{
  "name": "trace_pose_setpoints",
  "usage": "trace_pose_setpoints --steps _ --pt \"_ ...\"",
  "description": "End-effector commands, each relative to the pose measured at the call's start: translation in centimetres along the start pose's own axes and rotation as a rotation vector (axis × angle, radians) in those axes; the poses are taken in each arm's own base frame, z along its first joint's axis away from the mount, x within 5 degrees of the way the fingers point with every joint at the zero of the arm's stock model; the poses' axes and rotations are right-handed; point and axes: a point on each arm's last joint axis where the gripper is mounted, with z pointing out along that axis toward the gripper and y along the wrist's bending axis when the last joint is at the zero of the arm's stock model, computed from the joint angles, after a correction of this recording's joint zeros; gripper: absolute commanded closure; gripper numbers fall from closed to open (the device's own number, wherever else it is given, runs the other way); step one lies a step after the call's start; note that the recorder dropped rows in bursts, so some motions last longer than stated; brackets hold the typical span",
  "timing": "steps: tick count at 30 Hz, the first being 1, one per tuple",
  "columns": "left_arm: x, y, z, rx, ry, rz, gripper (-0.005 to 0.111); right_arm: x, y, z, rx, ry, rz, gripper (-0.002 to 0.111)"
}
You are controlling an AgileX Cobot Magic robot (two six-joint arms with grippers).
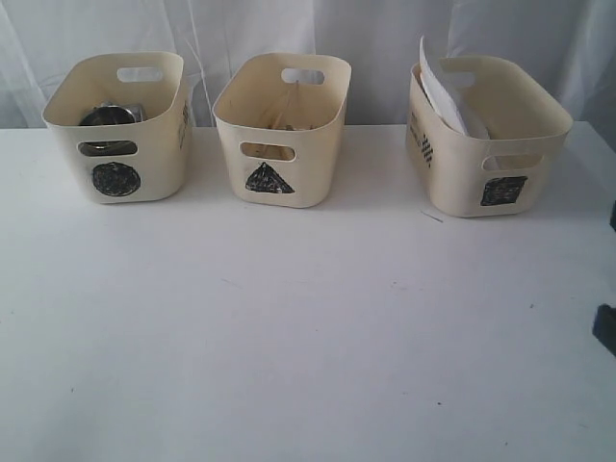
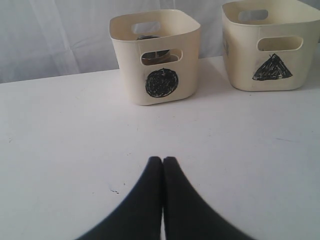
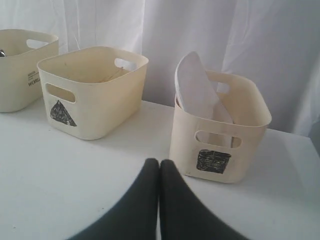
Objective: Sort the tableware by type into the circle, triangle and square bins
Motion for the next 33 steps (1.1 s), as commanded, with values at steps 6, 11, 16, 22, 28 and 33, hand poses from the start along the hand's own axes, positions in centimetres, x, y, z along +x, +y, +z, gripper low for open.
trace_pose_setpoints --steps 6,11,16,22,28,33 --pt "0.1 0.0 0.0 0.004 -0.002 -0.008 0.107 0.3 -0.2 -2.6 0.023 -0.091 0.015 0.108" --pt "0.1 0.0 0.0 0.004 -0.002 -0.008 0.107 3.9 0.3 -3.4 -0.005 -0.135 0.003 0.108" --pt "0.1 0.0 0.0 0.004 -0.002 -0.008 0.107 6.1 0.5 -4.6 0.000 -0.233 -0.066 0.108" --pt "0.1 0.0 0.0 0.004 -0.002 -0.008 0.107 6.8 0.4 -4.4 0.009 -0.157 -0.107 0.108" --pt "0.1 0.0 0.0 0.004 -0.002 -0.008 0.107 7.3 0.6 -4.3 -0.018 -0.102 -0.245 0.108" --pt "0.1 0.0 0.0 0.004 -0.002 -0.008 0.107 7.6 0.6 -4.3 -0.026 -0.069 -0.236 0.108"
